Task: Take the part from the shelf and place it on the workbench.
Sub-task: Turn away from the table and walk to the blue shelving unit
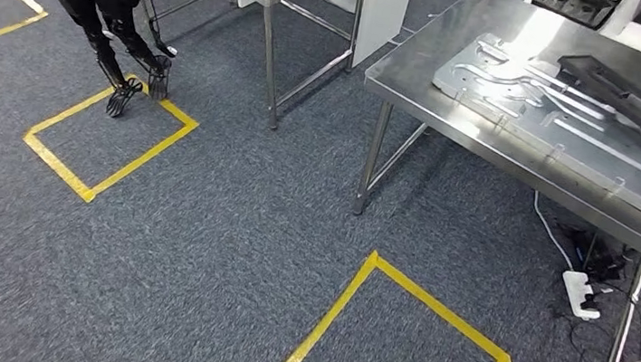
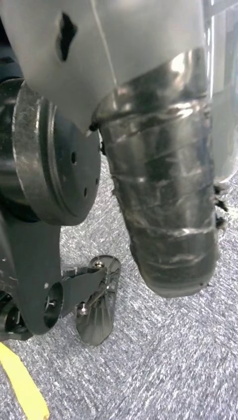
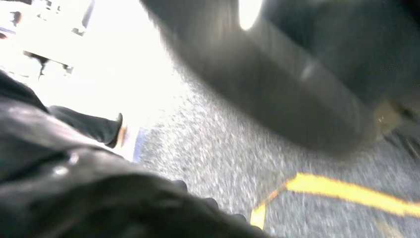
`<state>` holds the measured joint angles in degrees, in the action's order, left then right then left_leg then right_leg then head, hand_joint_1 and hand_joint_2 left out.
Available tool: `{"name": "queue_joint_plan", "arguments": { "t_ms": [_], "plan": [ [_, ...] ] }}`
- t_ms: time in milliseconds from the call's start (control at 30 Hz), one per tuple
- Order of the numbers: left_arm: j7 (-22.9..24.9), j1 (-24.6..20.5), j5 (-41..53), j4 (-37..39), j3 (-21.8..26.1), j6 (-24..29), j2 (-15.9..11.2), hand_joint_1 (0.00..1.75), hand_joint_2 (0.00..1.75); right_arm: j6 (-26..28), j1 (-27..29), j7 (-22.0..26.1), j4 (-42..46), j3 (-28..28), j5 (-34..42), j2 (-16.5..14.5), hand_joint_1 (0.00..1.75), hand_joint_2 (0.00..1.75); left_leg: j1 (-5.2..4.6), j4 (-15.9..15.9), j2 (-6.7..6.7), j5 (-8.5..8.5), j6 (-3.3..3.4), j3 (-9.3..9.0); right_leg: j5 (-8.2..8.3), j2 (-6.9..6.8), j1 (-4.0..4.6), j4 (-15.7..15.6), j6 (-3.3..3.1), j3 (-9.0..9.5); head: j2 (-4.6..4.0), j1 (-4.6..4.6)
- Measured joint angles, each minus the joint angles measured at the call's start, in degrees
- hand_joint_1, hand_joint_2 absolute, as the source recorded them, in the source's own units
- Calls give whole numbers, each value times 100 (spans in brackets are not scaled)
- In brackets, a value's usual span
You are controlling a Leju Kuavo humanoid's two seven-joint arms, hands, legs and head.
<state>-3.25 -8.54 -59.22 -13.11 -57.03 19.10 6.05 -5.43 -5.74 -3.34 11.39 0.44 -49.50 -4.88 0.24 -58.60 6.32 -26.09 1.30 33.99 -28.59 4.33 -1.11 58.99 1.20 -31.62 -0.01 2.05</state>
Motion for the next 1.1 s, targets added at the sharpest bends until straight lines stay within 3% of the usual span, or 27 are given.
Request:
{"name": "queue_joint_plan", "arguments": {
  "t_ms": [33,100,167,233,300,333,400,467,533,600,667,733,767,800,833,867,900,967,1033,1100],
  "plan": [
    [-46,14,74,0,-3,-64,-10,0,0,9,-8,27,0,-8,87,39,0,0,4,-1,57,8,-39,22,-25,26,12,-38,-18,12,0,-4],
    [-131,79,183,1,-10,-178,-54,0,0,40,-9,86,0,-29,230,105,0,0,20,3,120,21,-116,59,7,-111,4,-81,-84,57,0,-2],
    [-178,143,229,2,-14,-248,-100,0,0,72,24,132,0,-42,310,159,0,0,12,-214,-118,-126,-179,177,39,-265,-22,-142,-159,115,-1,-36],
    [-206,166,229,2,-15,-264,-125,0,0,103,77,153,-1,-43,320,187,0,0,18,-835,-454,-478,-232,478,42,-428,-5,-164,-203,130,-2,-76],
    [-224,180,242,2,-17,-272,-146,0,0,167,116,135,-3,-44,326,180,0,0,36,-1435,-566,-712,-274,779,25,-615,14,-161,-221,135,-2,-81],
    [-226,195,277,2,-25,-296,-162,0,0,218,124,115,-4,-44,358,163,0,0,38,-1481,-587,-676,-282,798,13,-701,18,-160,-222,142,-2,-82],
    [-202,231,389,2,-47,-383,-209,0,0,321,122,66,-4,-44,464,112,0,0,34,-942,-670,-349,-265,494,-19,-847,20,-159,-209,178,-2,-84],
    [-166,237,485,2,-77,-464,-257,0,0,385,119,40,-4,-54,556,66,0,0,-3,-209,-874,-77,-197,90,-61,-963,42,-158,-165,226,-2,-80],
    [-147,231,526,2,-117,-495,-291,0,0,411,112,36,-4,-73,600,41,0,0,-43,50,-953,-26,-129,-48,-94,-1057,66,-166,-105,265,-2,-72],
    [-142,246,539,2,-162,-501,-321,0,0,422,92,35,-3,-87,613,28,0,0,-33,80,-836,0,-69,-55,-119,-1106,66,-182,-43,303,-1,-70],
    [-143,256,573,2,-191,-519,-348,0,0,426,83,36,-1,-95,627,21,0,0,2,148,-724,41,0,-83,-259,-898,53,-32,13,256,-1,-44],
    [-158,242,647,2,-227,-572,-364,0,0,429,95,41,-2,-117,677,18,0,0,19,179,-605,69,49,-85,-605,-586,41,578,35,-35,-1,-7],
    [-170,234,690,2,-255,-616,-373,0,0,431,103,43,-3,-134,706,17,0,0,18,176,-537,73,62,-72,-779,-508,39,983,36,-240,0,0],
    [-182,229,737,2,-288,-670,-385,0,0,433,112,45,-4,-152,730,16,0,0,17,170,-456,74,68,-62,-869,-471,38,1301,39,-411,-1,2],
    [-189,229,783,2,-321,-732,-399,0,0,435,120,49,-4,-168,744,16,0,0,17,161,-374,73,68,-58,-843,-453,36,1435,40,-500,-1,2],
    [-189,231,834,2,-354,-804,-416,0,0,434,126,57,-5,-179,748,16,0,0,18,148,-289,71,65,-57,-702,-437,28,1342,39,-484,-1,2],
    [-178,233,908,2,-395,-885,-437,0,0,432,128,73,-5,-186,753,16,0,0,21,129,-202,66,57,-58,-478,-389,15,1037,35,-368,-1,2],
    [-146,224,1124,2,-507,-1052,-483,0,0,427,136,121,-7,-200,808,18,0,0,17,68,-48,45,16,-33,-131,-133,-22,303,15,-79,-1,-3],
    [-141,202,1356,2,-645,-1176,-537,0,0,422,133,152,-8,-231,927,20,0,0,16,32,77,36,-60,12,-57,26,-20,-29,-19,48,-1,-8],
    [-173,195,1485,2,-775,-1237,-591,0,0,414,112,156,-9,-267,1025,20,0,0,30,51,202,59,-145,47,-50,-81,-1,-53,-79,76,-1,-6]
  ]
}}
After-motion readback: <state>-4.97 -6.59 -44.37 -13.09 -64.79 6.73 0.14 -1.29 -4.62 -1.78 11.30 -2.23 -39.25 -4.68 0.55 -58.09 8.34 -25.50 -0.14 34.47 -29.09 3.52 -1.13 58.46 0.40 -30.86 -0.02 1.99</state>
